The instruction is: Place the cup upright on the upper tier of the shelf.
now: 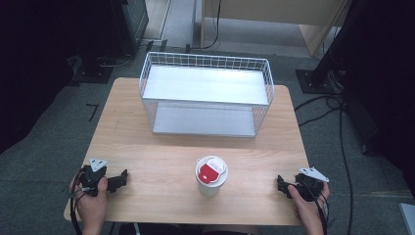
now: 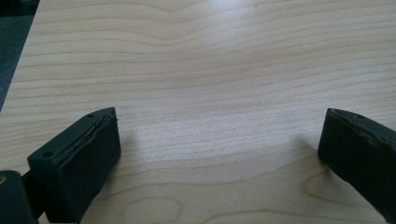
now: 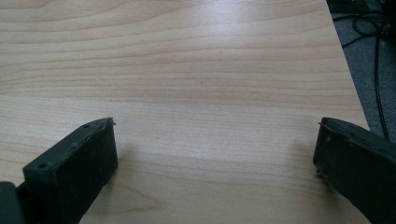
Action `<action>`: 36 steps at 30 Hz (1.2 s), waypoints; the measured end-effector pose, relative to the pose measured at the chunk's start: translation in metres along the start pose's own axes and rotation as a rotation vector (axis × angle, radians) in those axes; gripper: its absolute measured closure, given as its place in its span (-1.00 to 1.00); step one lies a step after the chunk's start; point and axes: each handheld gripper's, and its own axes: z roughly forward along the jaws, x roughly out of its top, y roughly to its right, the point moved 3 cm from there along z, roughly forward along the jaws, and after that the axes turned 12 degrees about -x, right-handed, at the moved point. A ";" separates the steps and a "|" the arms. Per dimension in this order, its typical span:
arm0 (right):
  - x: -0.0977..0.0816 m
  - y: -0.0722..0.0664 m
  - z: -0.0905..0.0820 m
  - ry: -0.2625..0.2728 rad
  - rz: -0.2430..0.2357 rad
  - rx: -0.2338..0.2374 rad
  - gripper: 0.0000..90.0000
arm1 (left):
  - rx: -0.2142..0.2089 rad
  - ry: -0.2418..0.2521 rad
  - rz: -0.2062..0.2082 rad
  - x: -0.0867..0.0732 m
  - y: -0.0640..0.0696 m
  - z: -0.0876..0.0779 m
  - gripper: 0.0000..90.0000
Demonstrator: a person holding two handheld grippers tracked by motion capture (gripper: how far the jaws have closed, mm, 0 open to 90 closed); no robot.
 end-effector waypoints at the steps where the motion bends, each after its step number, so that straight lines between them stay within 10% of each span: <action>1: 0.000 0.000 0.000 0.000 0.001 0.000 -1.00 | 0.000 0.000 0.000 0.000 0.000 0.000 -1.00; 14: 0.000 -0.003 -0.004 0.015 -0.007 0.018 -1.00 | 0.000 0.000 -0.001 0.000 0.000 0.000 -1.00; 36: 0.012 -0.063 -0.032 0.092 -0.099 0.153 -1.00 | 0.000 0.000 0.000 0.000 0.000 0.000 -1.00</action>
